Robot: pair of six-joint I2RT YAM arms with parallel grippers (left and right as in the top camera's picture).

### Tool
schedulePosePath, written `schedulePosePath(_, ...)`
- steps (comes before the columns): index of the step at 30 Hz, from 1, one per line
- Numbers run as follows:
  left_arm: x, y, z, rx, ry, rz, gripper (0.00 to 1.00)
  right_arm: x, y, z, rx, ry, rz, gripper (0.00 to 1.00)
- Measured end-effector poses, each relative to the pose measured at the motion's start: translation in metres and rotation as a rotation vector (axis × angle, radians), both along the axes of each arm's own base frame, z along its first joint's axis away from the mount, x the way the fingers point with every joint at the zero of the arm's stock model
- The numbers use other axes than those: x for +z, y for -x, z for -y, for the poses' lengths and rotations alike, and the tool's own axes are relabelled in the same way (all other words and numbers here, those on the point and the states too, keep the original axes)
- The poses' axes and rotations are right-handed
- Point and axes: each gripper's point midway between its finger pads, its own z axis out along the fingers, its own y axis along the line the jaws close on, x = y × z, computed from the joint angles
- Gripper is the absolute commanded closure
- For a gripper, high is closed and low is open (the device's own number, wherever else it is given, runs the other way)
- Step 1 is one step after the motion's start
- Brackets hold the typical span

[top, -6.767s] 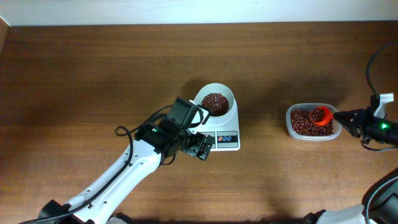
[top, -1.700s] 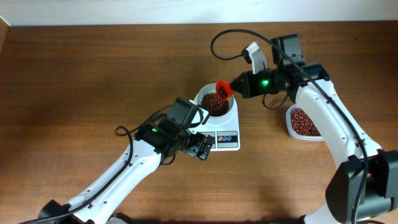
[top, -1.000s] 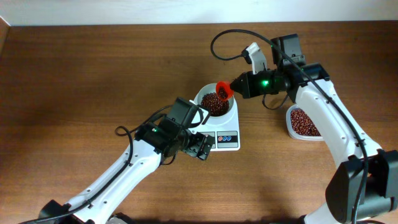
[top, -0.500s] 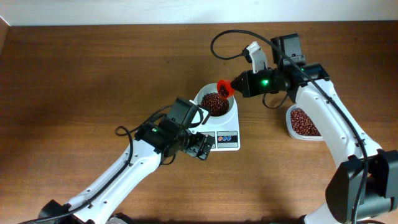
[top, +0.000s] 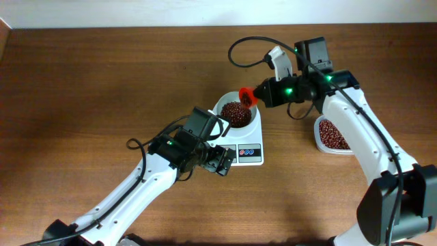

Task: Scoop item into bowl and weigh 50g on scale
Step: 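Tilt the scoop slowly to trickle beans into the bowl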

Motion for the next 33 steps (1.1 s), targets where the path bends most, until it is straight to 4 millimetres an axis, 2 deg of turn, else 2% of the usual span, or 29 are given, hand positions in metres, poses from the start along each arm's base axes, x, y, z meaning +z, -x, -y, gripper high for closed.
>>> schedulePosePath(11, 0.0, 0.0, 0.0, 0.0, 0.0, 0.0, 0.01, -0.0105, 0.004, -0.0043, 0.025, 0.116, 0.036, 0.96)
schedulePosePath(16, 0.0, 0.0, 0.0, 0.0, 0.0, 0.0, 0.01, -0.0037, -0.0021, -0.0095, 0.032, 0.087, 0.072, 0.96)
schedulePosePath(33, 0.0, 0.0, 0.0, 0.0, 0.0, 0.0, 0.01, -0.0033, -0.002, -0.01, 0.034, 0.084, 0.073, 0.96)
